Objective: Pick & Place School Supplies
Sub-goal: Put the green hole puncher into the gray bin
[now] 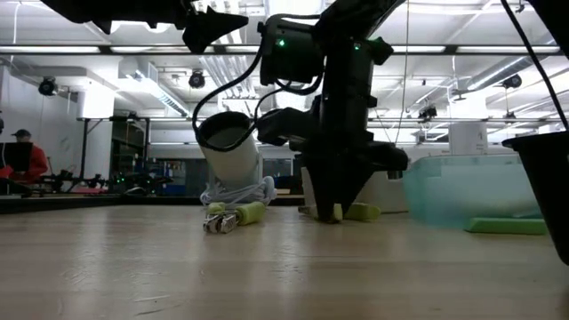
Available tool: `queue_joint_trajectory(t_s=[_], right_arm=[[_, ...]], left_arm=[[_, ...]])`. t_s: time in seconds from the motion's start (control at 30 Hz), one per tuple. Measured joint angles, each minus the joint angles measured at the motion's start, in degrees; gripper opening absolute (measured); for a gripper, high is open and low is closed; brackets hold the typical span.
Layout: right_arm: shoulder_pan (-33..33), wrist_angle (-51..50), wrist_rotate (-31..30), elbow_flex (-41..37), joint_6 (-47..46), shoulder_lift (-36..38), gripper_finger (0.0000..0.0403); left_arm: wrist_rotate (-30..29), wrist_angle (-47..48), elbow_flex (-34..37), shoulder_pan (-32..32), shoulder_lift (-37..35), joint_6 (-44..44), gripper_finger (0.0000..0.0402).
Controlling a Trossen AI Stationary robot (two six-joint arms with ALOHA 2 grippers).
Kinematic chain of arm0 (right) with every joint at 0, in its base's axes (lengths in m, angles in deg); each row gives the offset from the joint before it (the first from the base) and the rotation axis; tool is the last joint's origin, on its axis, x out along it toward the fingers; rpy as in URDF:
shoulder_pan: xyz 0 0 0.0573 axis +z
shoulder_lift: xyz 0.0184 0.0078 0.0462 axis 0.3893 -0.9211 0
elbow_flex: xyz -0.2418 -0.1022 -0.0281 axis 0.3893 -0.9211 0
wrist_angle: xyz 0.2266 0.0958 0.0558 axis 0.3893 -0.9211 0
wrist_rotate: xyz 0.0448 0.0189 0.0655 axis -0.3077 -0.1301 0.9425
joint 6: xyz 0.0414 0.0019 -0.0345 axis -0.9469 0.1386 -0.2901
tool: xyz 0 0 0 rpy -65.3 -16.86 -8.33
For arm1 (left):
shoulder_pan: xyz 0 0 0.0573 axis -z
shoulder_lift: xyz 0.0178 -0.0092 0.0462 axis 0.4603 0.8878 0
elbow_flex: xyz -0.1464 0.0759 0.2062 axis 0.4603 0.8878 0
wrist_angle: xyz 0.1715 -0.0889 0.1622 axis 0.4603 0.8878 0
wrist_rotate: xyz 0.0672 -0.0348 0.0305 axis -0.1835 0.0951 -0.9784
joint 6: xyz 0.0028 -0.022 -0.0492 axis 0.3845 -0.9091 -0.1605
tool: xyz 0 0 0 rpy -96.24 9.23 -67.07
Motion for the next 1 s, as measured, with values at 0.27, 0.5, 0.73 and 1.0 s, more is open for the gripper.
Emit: queue_joint_trajectory(t_s=[0.27, 0.5, 0.73, 1.0], right_arm=[[0.0, -0.4, -0.5, 0.4, 1.9, 0.2, 0.0042], [0.0, -0.8, -0.6, 1.1, 2.2, 0.0, 0.0031], [0.1, -0.7, -1.1, 1.1, 3.4, 0.3, 0.003], [0.1, -0.4, -1.4, 1.2, 7.5, 4.4, 0.003]], left_arm=[[0.0, 0.0, 0.0, 0.0, 0.0, 0.0, 0.0328], [0.0, 0.0, 0.0, 0.0, 0.0, 0.0, 0.0328], [0.0, -0.1, 0.0, 0.0, 0.0, 0.0, 0.0328], [0.0, -0.1, 0.0, 0.0, 0.0, 0.0, 0.0328]])
